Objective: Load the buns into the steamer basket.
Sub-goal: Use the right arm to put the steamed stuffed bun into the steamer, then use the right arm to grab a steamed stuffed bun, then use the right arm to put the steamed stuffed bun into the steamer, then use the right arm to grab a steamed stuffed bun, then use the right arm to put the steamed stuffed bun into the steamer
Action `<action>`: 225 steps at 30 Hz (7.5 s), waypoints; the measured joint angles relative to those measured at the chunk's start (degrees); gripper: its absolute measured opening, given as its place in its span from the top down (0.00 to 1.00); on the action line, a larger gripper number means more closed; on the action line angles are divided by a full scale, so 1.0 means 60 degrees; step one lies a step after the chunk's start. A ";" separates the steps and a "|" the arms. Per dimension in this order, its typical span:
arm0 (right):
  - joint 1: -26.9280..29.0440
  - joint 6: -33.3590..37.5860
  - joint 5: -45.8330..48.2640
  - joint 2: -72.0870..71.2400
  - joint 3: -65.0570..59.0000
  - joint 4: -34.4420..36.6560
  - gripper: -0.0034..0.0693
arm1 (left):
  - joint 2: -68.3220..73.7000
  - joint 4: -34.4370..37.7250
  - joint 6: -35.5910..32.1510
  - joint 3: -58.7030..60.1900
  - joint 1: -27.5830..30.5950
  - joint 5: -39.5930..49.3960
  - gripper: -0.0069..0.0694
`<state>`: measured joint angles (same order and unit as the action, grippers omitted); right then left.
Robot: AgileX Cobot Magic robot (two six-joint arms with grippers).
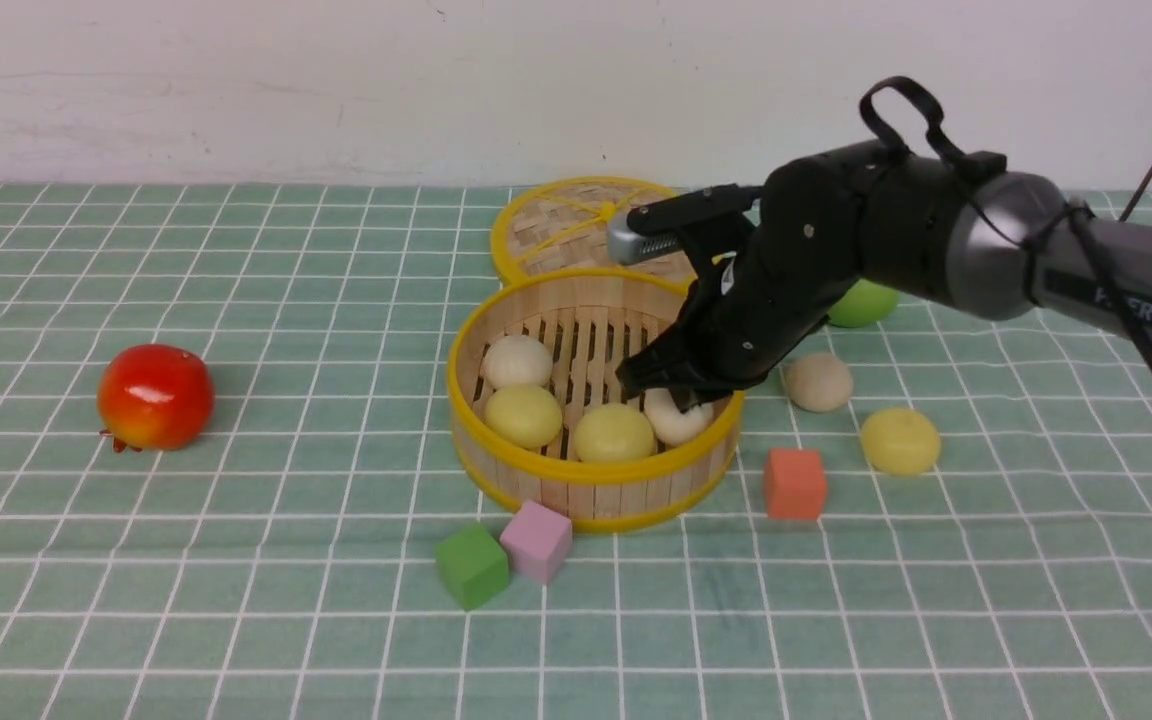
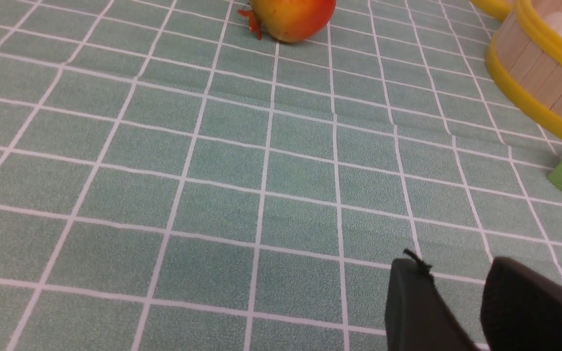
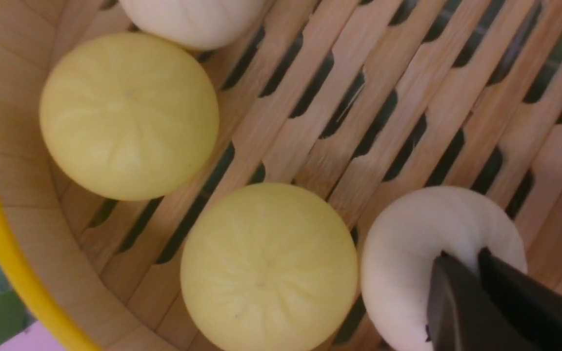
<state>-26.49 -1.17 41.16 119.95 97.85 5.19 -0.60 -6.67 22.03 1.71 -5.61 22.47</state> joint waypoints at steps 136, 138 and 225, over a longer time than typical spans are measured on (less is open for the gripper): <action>0.0340 0.1500 -0.0399 0.1838 0.2726 0.1872 0.63 | 0.0000 0.0001 0.0000 0.0000 0.0000 0.0000 0.60; 0.0364 0.1500 -0.0377 0.1786 0.2726 0.1872 0.54 | 0.0000 0.0001 0.0000 0.0000 0.0000 0.0000 0.60; 0.2678 0.2168 0.1813 0.0938 0.3777 0.3596 0.95 | 0.0000 0.0001 0.0000 0.0000 0.0000 0.0000 0.60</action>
<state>-10.42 11.84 52.04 125.58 120.51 26.77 -0.60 -6.67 22.03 1.71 -5.61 22.47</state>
